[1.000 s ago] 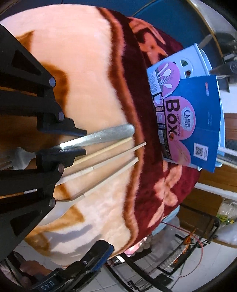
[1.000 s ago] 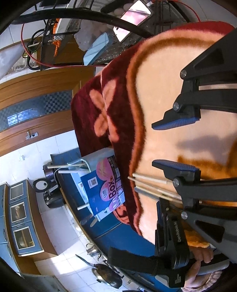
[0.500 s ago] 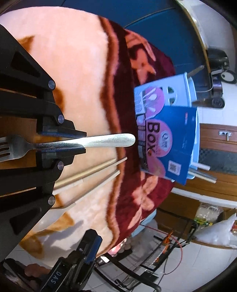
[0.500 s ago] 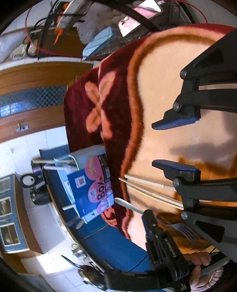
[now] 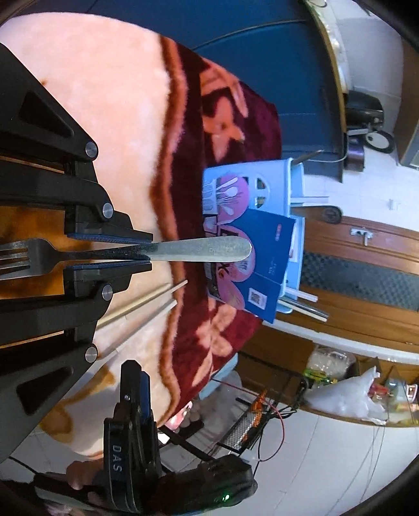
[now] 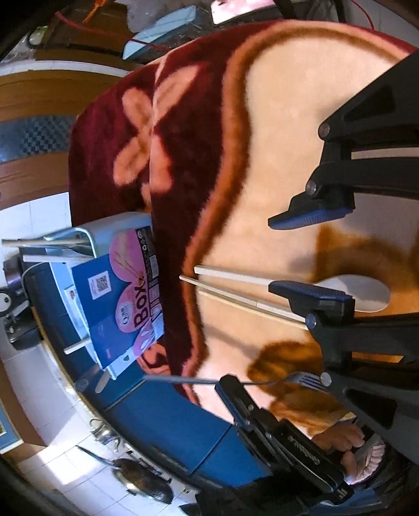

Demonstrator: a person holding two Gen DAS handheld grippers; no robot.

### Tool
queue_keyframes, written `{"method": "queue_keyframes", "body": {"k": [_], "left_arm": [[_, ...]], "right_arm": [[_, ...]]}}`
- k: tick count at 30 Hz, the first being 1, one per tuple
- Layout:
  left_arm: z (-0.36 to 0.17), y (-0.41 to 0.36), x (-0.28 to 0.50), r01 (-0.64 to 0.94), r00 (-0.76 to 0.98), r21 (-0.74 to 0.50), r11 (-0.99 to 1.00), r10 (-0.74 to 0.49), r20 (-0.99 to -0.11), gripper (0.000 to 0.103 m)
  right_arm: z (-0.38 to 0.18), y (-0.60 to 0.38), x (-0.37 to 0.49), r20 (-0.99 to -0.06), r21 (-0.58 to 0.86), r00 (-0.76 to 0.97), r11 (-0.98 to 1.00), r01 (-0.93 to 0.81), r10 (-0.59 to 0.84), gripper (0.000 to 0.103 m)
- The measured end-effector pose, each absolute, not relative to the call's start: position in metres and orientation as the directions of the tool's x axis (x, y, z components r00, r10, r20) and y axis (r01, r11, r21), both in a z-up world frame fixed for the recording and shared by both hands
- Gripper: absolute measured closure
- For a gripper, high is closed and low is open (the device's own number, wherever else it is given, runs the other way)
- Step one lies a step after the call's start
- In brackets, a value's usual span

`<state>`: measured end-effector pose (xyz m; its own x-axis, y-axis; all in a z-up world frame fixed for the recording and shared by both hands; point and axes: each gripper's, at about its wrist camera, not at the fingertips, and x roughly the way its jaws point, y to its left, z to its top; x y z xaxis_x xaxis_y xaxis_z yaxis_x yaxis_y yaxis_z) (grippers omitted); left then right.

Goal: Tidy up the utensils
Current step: 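Grasp the white plastic spoon with the right tool while the left lifts the fork, then carry the fork and white spoon into the caddy and open both tools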

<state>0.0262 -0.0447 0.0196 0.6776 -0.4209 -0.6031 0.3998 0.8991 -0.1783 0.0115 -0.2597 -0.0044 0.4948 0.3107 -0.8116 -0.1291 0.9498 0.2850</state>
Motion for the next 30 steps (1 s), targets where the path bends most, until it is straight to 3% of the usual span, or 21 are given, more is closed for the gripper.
{"method": "queue_keyframes", "body": {"k": [5, 10, 18, 23, 30], "left_arm": [[0.021, -0.037, 0.025, 0.395, 0.691, -0.207, 0.895, -0.438, -0.575, 0.094], [0.026, -0.027, 0.024, 0.385, 0.706, -0.235, 0.892, -0.449, -0.548, 0.094], [0.046, -0.017, 0.026, 0.378, 0.74, -0.252, 0.891, -0.454, -0.496, 0.094], [0.061, -0.01, 0.027, 0.363, 0.771, -0.254, 0.896, -0.442, -0.458, 0.094], [0.085, -0.002, 0.032, 0.334, 0.818, -0.245, 0.91, -0.409, -0.404, 0.094]], "right_arm": [[-0.011, -0.246, 0.024, -0.852, 0.253, 0.436, 0.957, -0.142, 0.29, 0.068], [-0.013, -0.236, 0.038, -0.88, 0.209, 0.403, 0.966, -0.15, 0.252, 0.082], [-0.019, -0.224, 0.057, -0.909, 0.163, 0.358, 0.973, -0.162, 0.212, 0.093], [-0.013, -0.232, 0.049, -0.869, 0.211, 0.425, 0.966, -0.146, 0.254, 0.095], [0.016, -0.245, 0.025, -0.742, 0.258, 0.604, 0.956, -0.143, 0.291, 0.095]]}}
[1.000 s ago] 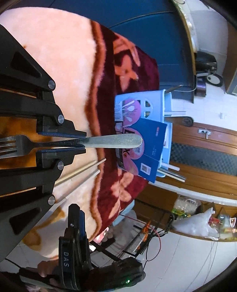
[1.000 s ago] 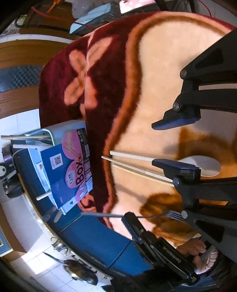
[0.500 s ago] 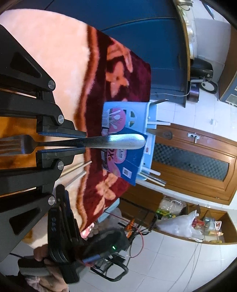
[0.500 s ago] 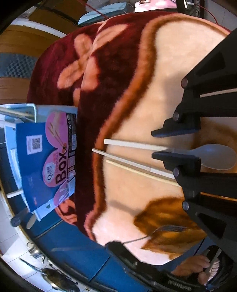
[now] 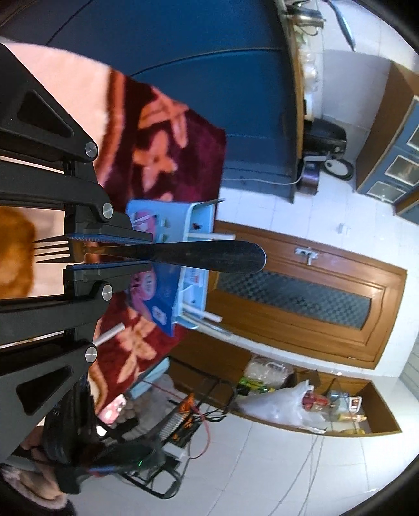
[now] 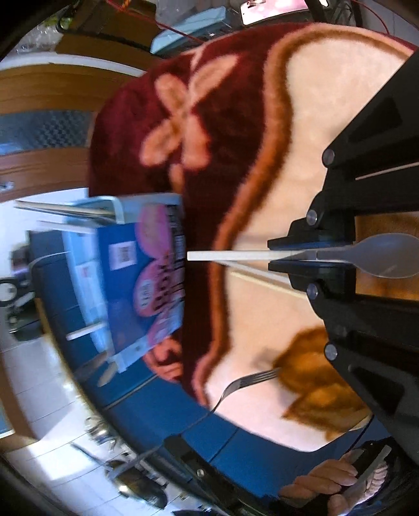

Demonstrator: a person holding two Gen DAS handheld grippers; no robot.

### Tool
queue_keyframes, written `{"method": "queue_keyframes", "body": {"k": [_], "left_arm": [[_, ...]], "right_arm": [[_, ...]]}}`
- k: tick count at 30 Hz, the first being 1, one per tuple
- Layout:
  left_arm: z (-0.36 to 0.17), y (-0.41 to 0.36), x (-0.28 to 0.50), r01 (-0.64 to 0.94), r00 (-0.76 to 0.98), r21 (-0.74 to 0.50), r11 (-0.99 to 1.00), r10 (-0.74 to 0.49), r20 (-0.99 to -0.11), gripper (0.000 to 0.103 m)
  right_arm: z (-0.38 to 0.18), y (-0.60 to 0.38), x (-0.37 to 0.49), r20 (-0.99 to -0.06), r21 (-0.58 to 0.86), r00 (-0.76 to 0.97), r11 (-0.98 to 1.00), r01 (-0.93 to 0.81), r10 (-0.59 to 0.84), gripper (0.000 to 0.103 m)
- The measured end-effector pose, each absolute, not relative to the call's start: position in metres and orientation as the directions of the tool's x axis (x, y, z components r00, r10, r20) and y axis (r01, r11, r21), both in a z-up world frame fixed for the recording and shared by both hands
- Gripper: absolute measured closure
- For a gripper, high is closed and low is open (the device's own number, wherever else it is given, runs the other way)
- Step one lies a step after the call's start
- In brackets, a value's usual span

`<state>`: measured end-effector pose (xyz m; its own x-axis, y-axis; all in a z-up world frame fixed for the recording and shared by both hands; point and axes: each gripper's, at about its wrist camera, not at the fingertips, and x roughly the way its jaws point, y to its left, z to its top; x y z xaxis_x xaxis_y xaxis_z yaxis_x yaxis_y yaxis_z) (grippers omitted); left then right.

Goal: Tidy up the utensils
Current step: 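Carry the fork and white spoon into the caddy and open both tools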

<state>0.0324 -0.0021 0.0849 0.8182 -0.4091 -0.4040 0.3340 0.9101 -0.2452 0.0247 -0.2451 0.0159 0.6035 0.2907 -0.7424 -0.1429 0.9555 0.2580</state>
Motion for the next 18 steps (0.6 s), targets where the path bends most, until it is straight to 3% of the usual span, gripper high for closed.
{"method": "queue_keyframes", "body": {"k": [5, 18], "left_arm": [[0.107, 0.001, 0.039, 0.312, 0.85, -0.224, 0.923, -0.376, -0.368, 0.094], [0.171, -0.004, 0.092, 0.253, 0.91, -0.181, 0.95, -0.297, -0.29, 0.094]], "right_arm": [[0.03, -0.253, 0.013, -0.651, 0.282, 0.698, 0.949, -0.143, 0.299, 0.095], [0.037, -0.266, 0.011, -0.559, 0.32, 0.773, 0.938, -0.132, 0.299, 0.095]]}}
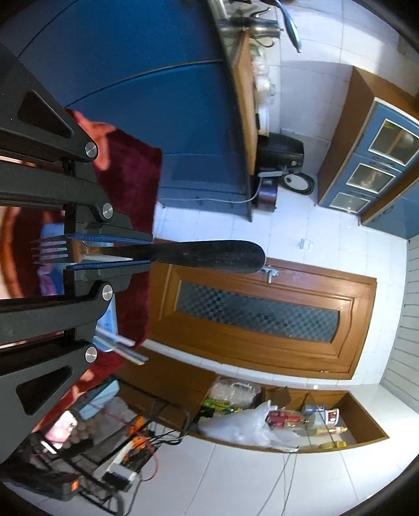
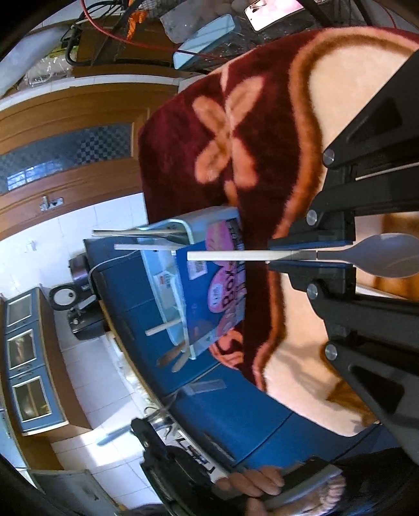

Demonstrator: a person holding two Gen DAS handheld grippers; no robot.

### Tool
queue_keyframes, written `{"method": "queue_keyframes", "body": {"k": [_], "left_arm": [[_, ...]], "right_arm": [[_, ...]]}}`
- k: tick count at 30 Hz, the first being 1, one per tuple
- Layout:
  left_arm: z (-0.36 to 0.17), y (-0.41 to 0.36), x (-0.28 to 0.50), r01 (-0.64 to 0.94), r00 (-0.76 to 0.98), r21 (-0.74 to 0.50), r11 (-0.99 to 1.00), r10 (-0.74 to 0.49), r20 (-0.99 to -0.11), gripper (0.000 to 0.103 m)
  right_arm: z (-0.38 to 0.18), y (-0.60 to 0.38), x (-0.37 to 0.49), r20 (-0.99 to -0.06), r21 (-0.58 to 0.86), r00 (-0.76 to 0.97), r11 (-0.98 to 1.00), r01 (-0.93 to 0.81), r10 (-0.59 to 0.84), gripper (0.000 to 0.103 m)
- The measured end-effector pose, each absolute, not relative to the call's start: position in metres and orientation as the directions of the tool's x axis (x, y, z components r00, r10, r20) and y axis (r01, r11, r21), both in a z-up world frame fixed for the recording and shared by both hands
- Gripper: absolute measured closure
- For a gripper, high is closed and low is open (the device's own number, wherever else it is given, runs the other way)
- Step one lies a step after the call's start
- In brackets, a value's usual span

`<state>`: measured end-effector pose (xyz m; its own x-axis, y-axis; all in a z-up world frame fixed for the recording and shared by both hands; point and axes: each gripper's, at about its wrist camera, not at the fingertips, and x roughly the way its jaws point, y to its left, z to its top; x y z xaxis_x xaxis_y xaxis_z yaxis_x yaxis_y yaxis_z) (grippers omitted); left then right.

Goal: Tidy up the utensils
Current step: 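Carry the fork and white spoon into the caddy and open both tools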

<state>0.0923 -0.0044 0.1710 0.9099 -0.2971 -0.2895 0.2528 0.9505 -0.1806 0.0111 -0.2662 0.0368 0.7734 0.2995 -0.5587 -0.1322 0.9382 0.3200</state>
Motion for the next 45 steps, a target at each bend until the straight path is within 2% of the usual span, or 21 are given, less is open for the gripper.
{"method": "queue_keyframes", "body": {"k": [8, 15, 23, 27, 35, 45], "left_arm": [[0.185, -0.02, 0.127, 0.243, 0.928, -0.178, 0.954, -0.282, -0.245, 0.094], [0.16, -0.035, 0.148, 0.243, 0.923, -0.147, 0.959, -0.275, -0.268, 0.094], [0.135, -0.032, 0.159, 0.267, 0.902, -0.179, 0.947, -0.311, -0.299, 0.094], [0.127, -0.034, 0.161, 0.283, 0.893, -0.181, 0.942, -0.327, -0.31, 0.094], [0.114, -0.037, 0.163, 0.292, 0.89, -0.184, 0.938, -0.337, -0.306, 0.093], [0.112, -0.035, 0.162, 0.29, 0.891, -0.193, 0.937, -0.338, -0.302, 0.093]], "right_arm": [[0.064, -0.269, 0.018, -0.424, 0.273, 0.865, 0.949, -0.159, 0.267, 0.095], [0.084, -0.275, 0.04, -0.326, 0.246, 0.915, 0.956, -0.159, 0.236, 0.095], [0.1, -0.27, 0.086, -0.211, 0.251, 0.951, 0.953, -0.172, 0.227, 0.095], [0.1, -0.254, 0.112, -0.163, 0.188, 0.966, 0.968, -0.167, 0.199, 0.095], [0.091, -0.23, 0.141, -0.117, 0.092, 0.975, 0.979, -0.181, 0.191, 0.095], [0.059, -0.237, 0.136, -0.203, 0.1, 0.956, 0.976, -0.194, 0.211, 0.095]]}}
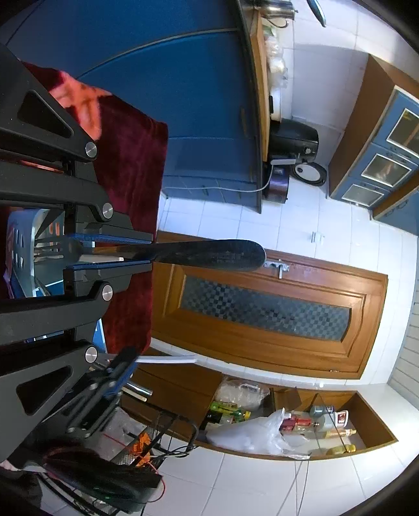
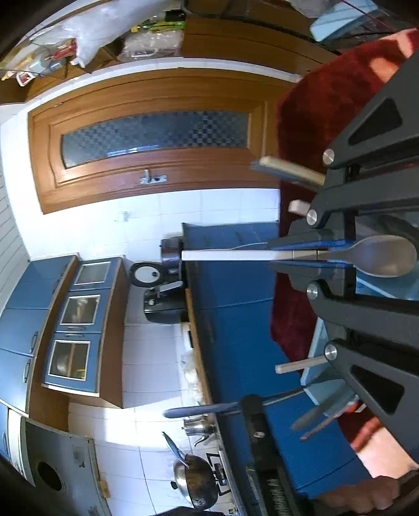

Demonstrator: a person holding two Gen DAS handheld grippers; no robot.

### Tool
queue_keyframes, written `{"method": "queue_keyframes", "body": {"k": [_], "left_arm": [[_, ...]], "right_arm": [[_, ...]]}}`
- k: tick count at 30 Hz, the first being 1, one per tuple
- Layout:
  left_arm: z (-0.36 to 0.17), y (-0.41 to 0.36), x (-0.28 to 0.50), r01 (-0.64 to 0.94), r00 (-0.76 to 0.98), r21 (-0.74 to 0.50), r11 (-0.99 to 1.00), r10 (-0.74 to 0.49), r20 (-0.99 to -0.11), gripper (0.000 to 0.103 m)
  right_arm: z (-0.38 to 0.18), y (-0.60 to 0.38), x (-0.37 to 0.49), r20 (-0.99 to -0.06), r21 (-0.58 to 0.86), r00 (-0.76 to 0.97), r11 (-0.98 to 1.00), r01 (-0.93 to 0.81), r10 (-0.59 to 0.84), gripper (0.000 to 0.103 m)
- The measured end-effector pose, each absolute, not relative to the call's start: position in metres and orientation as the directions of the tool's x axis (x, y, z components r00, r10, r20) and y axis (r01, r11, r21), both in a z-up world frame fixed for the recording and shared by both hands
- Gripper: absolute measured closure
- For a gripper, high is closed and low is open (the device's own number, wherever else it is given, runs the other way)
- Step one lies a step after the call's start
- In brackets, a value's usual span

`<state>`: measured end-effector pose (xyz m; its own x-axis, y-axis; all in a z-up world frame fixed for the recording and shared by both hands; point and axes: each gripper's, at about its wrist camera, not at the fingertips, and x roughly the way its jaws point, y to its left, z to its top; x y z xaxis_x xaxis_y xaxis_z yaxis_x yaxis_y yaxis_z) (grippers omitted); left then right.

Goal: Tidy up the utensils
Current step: 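Carry the fork and white spoon into the caddy and open both tools, then return to the blanket and grasp a white chopstick with the right tool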

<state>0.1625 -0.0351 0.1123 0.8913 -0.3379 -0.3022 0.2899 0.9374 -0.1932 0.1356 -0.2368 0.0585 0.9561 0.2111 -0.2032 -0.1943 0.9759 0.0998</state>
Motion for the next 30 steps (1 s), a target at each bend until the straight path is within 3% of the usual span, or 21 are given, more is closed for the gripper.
{"method": "queue_keyframes", "body": {"k": [6, 11, 13, 15, 18, 30], "left_arm": [[0.114, -0.036, 0.158, 0.298, 0.888, -0.191, 0.935, -0.345, -0.303, 0.093], [0.118, -0.036, 0.157, 0.308, 0.872, -0.209, 0.928, -0.363, -0.328, 0.09], [0.119, -0.036, 0.156, 0.312, 0.864, -0.216, 0.925, -0.371, -0.34, 0.086], [0.121, -0.037, 0.153, 0.308, 0.865, -0.209, 0.928, -0.365, -0.345, 0.074], [0.125, -0.038, 0.147, 0.304, 0.873, -0.192, 0.933, -0.353, -0.337, 0.063], [0.131, -0.034, 0.12, 0.307, 0.874, -0.163, 0.938, -0.346, -0.341, 0.061]], "right_arm": [[0.057, -0.243, 0.123, -0.234, 0.112, 0.946, 0.973, -0.203, 0.224, 0.095], [0.062, -0.247, 0.113, -0.229, 0.142, 0.944, 0.968, -0.207, 0.236, 0.074], [0.067, -0.247, 0.108, -0.219, 0.147, 0.946, 0.967, -0.209, 0.238, 0.074], [0.071, -0.246, 0.102, -0.21, 0.149, 0.948, 0.966, -0.21, 0.239, 0.073], [0.077, -0.247, 0.094, -0.2, 0.153, 0.95, 0.965, -0.211, 0.24, 0.071], [0.089, -0.252, 0.065, -0.225, 0.211, 0.942, 0.957, -0.201, 0.247, 0.071]]}}
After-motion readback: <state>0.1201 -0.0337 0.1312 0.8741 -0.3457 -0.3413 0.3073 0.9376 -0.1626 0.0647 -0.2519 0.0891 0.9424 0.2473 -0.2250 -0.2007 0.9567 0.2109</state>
